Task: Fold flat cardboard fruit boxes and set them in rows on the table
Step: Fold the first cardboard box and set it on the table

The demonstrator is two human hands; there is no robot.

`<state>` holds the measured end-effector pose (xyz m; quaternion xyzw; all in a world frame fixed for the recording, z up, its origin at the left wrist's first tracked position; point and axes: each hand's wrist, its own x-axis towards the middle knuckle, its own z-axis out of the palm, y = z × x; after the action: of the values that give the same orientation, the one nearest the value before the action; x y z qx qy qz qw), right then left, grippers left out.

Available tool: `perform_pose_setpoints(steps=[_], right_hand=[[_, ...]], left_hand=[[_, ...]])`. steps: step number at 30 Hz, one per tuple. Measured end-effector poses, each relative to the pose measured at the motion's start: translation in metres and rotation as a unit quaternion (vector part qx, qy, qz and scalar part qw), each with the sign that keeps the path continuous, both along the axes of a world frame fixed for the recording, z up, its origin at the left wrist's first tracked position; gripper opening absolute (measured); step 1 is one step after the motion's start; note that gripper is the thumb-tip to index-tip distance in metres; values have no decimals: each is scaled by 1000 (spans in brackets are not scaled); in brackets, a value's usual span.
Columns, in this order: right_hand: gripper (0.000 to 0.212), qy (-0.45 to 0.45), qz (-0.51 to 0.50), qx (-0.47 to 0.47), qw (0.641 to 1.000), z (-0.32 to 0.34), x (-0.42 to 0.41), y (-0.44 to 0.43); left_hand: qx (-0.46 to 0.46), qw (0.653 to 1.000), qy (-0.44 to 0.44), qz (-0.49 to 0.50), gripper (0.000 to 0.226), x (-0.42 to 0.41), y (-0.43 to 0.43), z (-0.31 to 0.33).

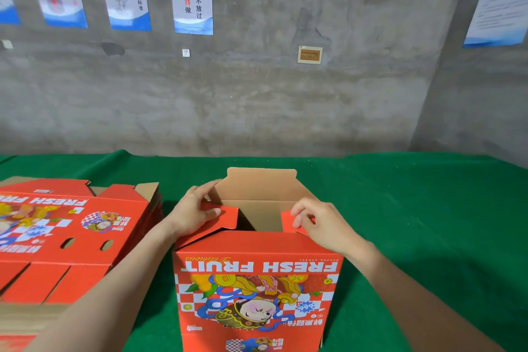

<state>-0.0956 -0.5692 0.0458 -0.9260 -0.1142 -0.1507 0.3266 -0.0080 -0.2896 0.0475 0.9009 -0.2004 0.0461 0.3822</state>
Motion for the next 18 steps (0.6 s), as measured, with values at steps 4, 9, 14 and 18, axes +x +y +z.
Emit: perform_pose_setpoints(steps=[4, 9, 14, 18], right_hand=[[16, -100, -118, 82, 985, -4, 5, -4], [26, -46, -138, 57, 988, -9, 8, -9], [38, 43, -100, -5, 994, -8, 13, -7], [69, 143, -98, -105, 979, 0, 19, 0]], left_hand=[[-32, 999, -30, -15, 34, 2, 3, -2], [-86, 992, 92, 12, 31, -1, 3, 2], [-1, 993, 117, -29, 32, -8, 6, 10], [135, 985, 110, 18, 74, -8, -6, 15]])
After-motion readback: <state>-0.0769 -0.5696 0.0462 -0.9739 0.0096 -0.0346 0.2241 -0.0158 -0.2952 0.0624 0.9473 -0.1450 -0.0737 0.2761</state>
